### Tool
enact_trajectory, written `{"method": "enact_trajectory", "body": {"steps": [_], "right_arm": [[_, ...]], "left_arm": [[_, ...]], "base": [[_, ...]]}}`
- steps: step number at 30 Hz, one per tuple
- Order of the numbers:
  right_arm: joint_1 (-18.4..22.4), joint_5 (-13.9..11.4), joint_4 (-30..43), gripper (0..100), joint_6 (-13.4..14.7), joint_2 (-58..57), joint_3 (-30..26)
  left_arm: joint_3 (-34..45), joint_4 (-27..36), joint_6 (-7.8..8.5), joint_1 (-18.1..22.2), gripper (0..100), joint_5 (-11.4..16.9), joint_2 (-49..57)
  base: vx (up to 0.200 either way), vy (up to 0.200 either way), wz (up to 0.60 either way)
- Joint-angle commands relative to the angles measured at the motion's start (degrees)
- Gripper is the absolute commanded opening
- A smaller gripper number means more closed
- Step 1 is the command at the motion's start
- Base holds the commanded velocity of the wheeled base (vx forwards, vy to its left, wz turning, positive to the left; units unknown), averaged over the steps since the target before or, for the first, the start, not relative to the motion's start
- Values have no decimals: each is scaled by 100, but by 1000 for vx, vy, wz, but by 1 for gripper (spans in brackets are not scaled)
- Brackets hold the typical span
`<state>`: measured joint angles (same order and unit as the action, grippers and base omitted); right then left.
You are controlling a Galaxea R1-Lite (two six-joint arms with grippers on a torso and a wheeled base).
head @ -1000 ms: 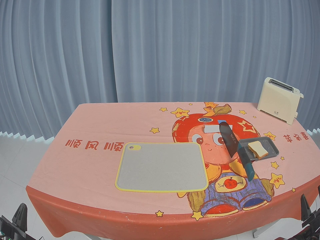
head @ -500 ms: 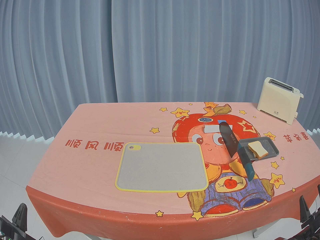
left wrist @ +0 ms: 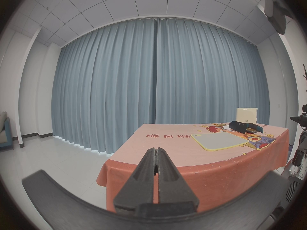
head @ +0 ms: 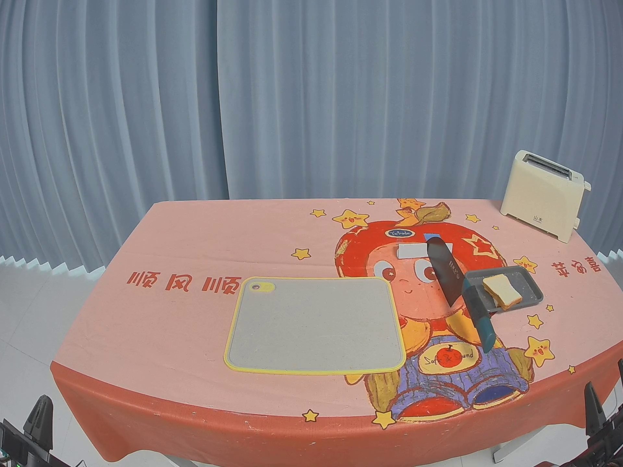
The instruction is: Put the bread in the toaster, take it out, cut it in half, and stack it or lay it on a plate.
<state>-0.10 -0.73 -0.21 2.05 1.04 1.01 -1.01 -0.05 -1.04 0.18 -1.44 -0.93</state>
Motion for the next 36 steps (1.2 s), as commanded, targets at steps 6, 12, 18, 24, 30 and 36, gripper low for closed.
{"method": "enact_trajectory", "body": {"steps": [6, 12, 18, 24, 30, 36], "right_arm": [[-8, -6, -6, 100, 15, -104, -101], [-8, -6, -6, 100, 15, -104, -101], [-8, -6, -6, 100, 15, -104, -101], [-8, -6, -6, 100, 15, -104, -101], [-8, -6, -6, 100, 15, -104, -101], [-8, -6, -6, 100, 15, -104, -101]], "left_arm": [[101, 5, -2, -1, 0, -6, 22], [101, 5, -2, 8, 0, -6, 22], [101, 5, -11, 8, 0, -6, 22], [101, -4, -2, 8, 0, -6, 22], [101, 5, -2, 8, 0, -6, 22], [101, -4, -2, 8, 0, -6, 22]], "base": [[0, -200, 0], [0, -200, 0], [0, -200, 0], [0, -200, 0], [0, 0, 0], [-200, 0, 0]]}}
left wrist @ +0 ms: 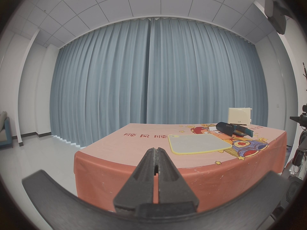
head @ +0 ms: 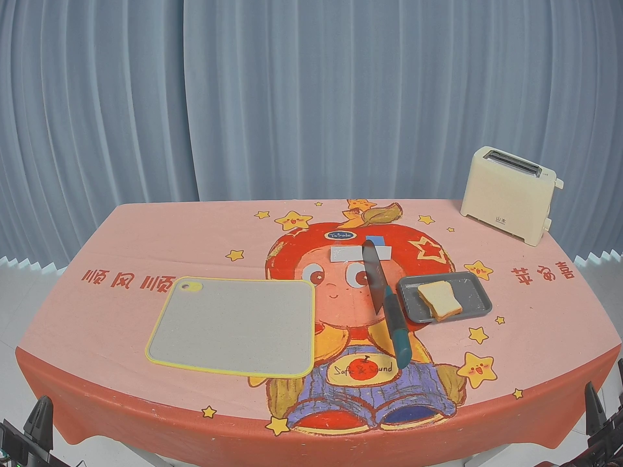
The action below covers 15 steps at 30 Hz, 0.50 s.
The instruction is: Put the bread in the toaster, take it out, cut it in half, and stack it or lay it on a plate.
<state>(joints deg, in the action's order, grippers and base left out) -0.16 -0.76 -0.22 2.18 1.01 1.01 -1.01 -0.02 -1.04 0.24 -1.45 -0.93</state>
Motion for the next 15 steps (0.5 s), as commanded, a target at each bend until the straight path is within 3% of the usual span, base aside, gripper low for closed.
{"method": "enact_trajectory", "body": {"steps": [1, 3, 15], "right_arm": [[-2, -4, -4, 100, 2, -101, -101], [-2, -4, -4, 100, 2, -101, -101], [-2, -4, -4, 100, 2, -101, -101]], "left_arm": [[101, -6, -2, 2, 0, -4, 22], [101, 2, -2, 2, 0, -4, 22], [101, -6, 7, 2, 0, -4, 22]], "base": [[-200, 0, 0], [-200, 0, 0], [0, 0, 0]]}}
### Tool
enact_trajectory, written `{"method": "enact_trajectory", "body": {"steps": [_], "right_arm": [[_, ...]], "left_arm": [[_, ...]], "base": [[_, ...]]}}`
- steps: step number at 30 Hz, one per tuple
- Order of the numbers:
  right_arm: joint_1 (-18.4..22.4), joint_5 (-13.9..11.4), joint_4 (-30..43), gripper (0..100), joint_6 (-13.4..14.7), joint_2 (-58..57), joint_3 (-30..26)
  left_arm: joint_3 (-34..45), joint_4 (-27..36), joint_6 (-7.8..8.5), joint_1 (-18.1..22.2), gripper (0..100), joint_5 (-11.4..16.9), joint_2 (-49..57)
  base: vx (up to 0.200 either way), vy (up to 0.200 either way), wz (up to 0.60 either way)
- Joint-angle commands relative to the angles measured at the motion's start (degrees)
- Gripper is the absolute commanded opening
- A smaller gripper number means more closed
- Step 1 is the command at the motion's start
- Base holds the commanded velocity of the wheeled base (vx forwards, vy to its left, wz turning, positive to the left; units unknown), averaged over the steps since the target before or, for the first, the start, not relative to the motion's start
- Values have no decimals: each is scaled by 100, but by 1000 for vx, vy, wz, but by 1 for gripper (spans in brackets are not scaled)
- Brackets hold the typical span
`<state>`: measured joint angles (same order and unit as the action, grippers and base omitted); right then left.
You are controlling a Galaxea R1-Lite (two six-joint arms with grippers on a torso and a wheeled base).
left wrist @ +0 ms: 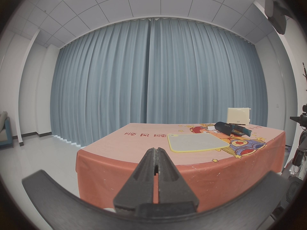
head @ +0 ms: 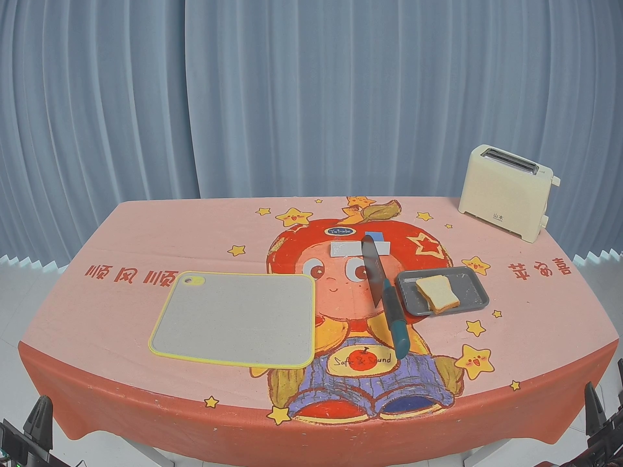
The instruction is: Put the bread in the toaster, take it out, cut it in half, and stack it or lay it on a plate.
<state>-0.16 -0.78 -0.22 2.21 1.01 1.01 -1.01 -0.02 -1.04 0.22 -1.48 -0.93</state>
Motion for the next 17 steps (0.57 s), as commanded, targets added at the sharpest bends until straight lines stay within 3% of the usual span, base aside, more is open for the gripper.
{"method": "enact_trajectory", "body": {"steps": [1, 17], "right_arm": [[-2, -1, -4, 100, -1, -101, -101], [7, -1, -4, 100, -19, -101, -101]], "left_arm": [[101, -6, 7, -4, 0, -2, 22], [101, -6, 42, -4, 0, 16, 22]], "base": [[0, 0, 0], [0, 0, 0]]}}
